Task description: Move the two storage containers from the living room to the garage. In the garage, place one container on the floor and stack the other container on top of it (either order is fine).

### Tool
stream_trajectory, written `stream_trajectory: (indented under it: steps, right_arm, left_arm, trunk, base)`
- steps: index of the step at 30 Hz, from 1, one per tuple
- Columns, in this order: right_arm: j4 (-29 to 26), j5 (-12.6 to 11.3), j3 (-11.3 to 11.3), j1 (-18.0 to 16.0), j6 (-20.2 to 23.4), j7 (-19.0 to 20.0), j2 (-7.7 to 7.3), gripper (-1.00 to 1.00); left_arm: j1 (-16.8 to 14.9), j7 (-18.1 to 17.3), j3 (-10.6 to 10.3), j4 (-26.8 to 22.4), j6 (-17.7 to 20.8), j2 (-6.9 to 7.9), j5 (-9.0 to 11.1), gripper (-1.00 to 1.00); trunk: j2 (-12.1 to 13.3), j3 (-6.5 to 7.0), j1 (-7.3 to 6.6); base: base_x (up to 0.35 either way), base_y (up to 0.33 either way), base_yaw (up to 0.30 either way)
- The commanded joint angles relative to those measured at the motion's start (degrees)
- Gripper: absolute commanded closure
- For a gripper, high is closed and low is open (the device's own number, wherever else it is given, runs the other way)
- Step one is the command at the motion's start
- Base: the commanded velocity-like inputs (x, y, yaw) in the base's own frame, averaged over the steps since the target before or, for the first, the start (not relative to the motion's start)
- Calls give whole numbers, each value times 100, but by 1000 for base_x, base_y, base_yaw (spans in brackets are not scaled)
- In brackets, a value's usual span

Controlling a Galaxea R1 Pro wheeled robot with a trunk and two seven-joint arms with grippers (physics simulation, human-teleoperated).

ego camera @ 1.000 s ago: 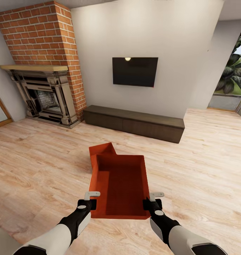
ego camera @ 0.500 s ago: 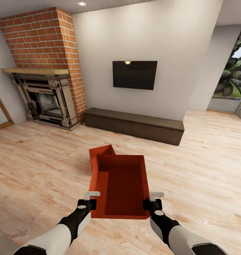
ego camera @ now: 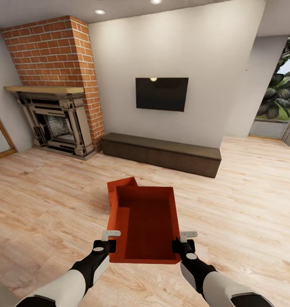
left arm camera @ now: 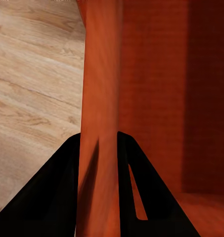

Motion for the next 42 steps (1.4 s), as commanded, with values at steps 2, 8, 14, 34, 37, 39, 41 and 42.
stream_trajectory:
  steps: [2, 8, 14, 34, 37, 39, 41, 42]
  right_arm:
    - [19, -16, -165, -1, -12, -46, 15, 100]
    - [19, -17, -165, -1, -12, -46, 15, 100]
    - [19, -15, -165, -1, -12, -46, 15, 100]
    - [19, -13, -165, -1, -12, -46, 15, 100]
    - [19, -15, -165, -1, -12, -45, 15, 100]
    - [19, -13, -165, -1, -12, -46, 15, 100]
    - [19, -10, -165, -1, -12, -46, 15, 100]
    - [19, -11, -165, -1, -12, -46, 15, 100]
  left_arm:
    - [-5, 251, 233, -141, 15, -5, -32, 100]
    - [-5, 251, 233, -141, 15, -5, -32, 100]
    - [-5, 251, 233, -141, 15, -5, -32, 100]
    - [-5, 251, 233, -141, 15, -5, -32, 100]
    - [-5, 251, 233, -141, 15, -3, -32, 100]
    - [-5, 251, 233, -141, 15, -3, -32, 100]
    - [-5, 251, 233, -141, 15, -3, -32, 100]
    - [-5, 251, 233, -141, 15, -2, -32, 100]
  trunk:
    - [-6, 9, 1]
    - [-6, 60, 1]
    - [-6, 111, 1]
    - [-6, 280, 1]
    - [-6, 306, 1]
    - [-6, 323, 1]
    - [-6, 340, 1]
    - [-6, 348, 1]
  base:
    - [0, 0, 0]
    - [0, 0, 0]
    - [0, 0, 0]
    - [0, 0, 0]
    - [0, 0, 0]
    - [0, 0, 0]
    - [0, 0, 0]
    - [0, 0, 0]
